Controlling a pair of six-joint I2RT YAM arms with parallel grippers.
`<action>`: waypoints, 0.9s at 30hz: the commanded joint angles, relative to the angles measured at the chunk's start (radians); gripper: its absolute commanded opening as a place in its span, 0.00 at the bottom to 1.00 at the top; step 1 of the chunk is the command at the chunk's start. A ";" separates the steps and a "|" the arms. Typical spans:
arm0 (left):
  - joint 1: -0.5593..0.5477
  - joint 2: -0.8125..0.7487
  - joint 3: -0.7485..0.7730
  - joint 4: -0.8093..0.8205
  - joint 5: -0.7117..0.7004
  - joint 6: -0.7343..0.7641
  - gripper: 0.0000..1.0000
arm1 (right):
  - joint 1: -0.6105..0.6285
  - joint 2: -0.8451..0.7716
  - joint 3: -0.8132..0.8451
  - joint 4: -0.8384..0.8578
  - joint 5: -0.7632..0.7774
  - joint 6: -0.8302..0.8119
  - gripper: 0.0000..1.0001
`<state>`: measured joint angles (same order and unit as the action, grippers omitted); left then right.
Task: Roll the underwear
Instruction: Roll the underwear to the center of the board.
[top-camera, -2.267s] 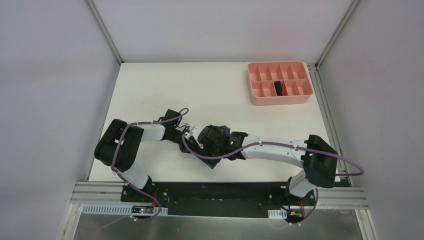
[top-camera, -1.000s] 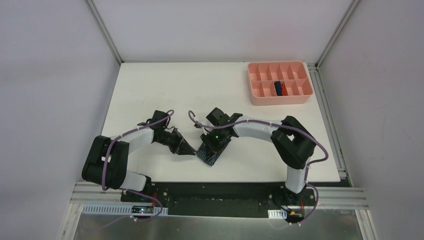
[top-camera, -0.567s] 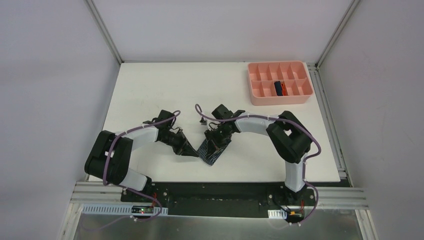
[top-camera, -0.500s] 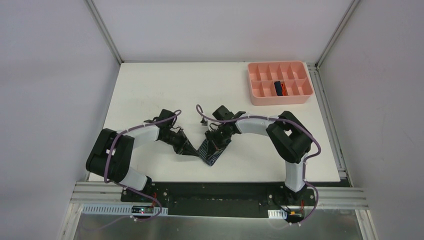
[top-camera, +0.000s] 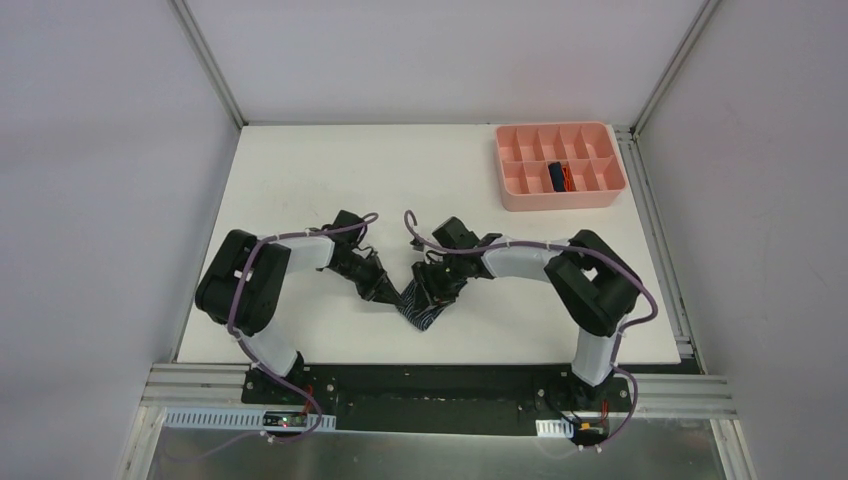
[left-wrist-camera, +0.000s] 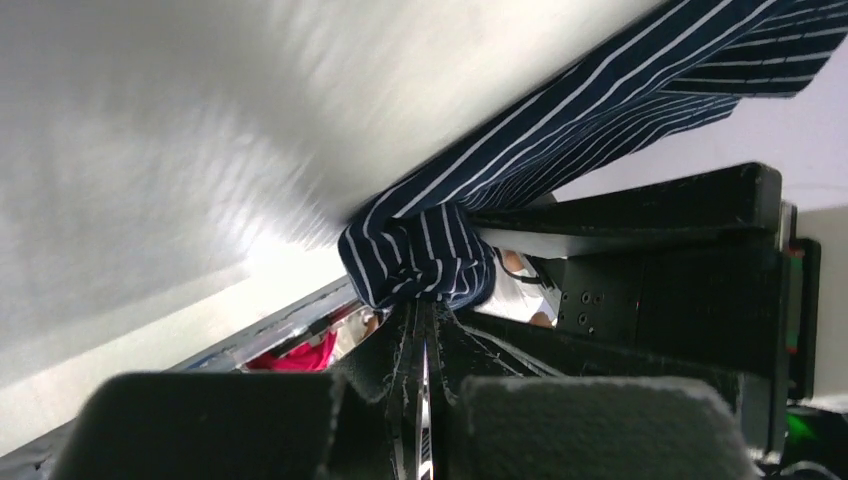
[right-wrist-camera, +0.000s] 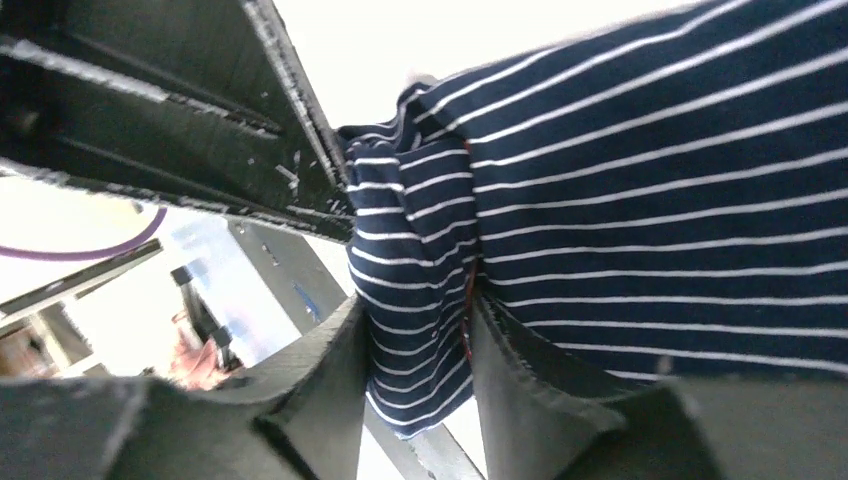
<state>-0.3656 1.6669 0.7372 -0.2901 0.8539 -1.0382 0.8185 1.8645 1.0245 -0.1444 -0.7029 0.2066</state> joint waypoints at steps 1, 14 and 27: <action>-0.015 0.078 0.023 -0.008 -0.019 0.037 0.00 | 0.003 -0.124 -0.026 -0.025 0.218 -0.024 0.47; -0.022 0.143 0.081 -0.009 0.044 0.061 0.00 | 0.096 -0.247 0.047 -0.192 0.513 -0.097 0.58; -0.022 0.128 0.081 -0.009 0.046 0.054 0.00 | 0.213 -0.137 0.149 -0.243 0.625 -0.164 0.58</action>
<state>-0.3740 1.7679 0.8299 -0.2401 0.8795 -0.9707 0.9962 1.6985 1.1053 -0.3454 -0.1364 0.0875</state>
